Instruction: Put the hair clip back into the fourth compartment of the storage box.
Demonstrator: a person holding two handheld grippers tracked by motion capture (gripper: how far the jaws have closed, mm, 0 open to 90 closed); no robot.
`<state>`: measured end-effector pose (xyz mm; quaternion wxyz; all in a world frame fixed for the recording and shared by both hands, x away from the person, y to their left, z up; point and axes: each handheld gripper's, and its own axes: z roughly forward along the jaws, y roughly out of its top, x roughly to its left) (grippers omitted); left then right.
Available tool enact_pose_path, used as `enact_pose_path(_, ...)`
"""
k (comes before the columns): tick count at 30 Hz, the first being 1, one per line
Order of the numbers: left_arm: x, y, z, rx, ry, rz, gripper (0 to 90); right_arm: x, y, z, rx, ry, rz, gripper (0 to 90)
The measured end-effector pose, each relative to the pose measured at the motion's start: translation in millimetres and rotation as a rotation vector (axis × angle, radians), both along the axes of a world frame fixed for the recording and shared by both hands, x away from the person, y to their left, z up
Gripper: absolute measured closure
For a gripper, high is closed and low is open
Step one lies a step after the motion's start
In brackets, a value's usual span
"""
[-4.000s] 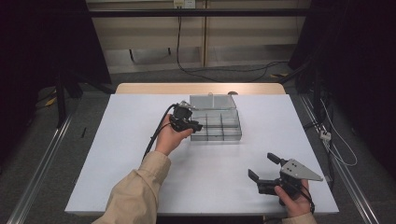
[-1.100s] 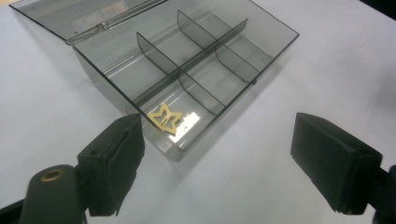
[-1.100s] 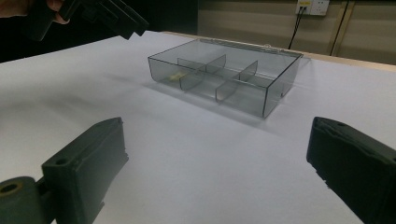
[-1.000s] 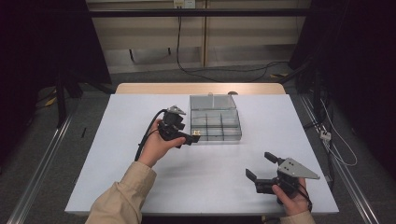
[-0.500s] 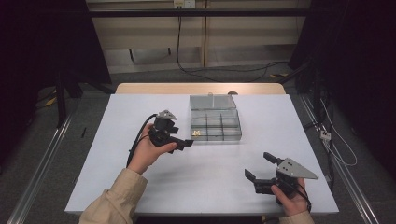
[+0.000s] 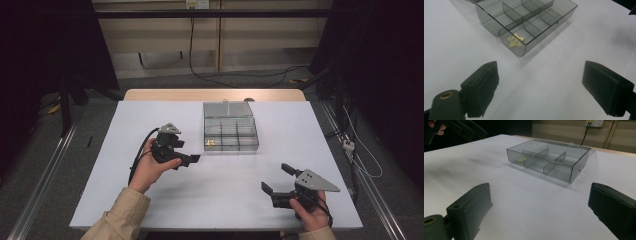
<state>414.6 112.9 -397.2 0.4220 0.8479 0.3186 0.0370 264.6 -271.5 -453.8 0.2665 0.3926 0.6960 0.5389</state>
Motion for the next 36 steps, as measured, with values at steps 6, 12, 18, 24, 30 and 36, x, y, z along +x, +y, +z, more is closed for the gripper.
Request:
enact_pose_path(6, -4.9, 6.4, -4.5, 0.006, -0.006, -0.003, 13.8, 0.2, 0.3, 0.1, 0.0, -0.003, 0.0, 4.2)
enact_pose_path(12, -8.0, 15.6, -7.6, 0.013, -0.004, 0.001, 13.5, 0.0, 0.2, 0.1, -0.001, -0.002, -0.001, 4.2)
enact_pose_path(18, -13.8, 24.6, -12.0, 0.004, -0.006, 0.011, 13.4, -0.2, 0.4, 0.1, -0.001, -0.001, 0.0, 4.2)
enact_pose_path(24, -19.2, 38.0, -14.9, -0.01, -0.006, 0.024, 13.3, -0.3, 0.7, 0.3, 0.0, -0.002, 0.001, 4.1)
enact_pose_path(30, -22.7, 48.7, -16.8, -0.015, -0.004, 0.034, 12.7, -0.5, 1.9, 0.5, -0.002, -0.001, 0.005, 4.2)
enact_pose_path(36, -27.2, 61.0, -18.3, -0.011, -0.022, 0.046, 12.7, -0.7, 2.4, 0.6, -0.002, -0.002, 0.006, 4.2)
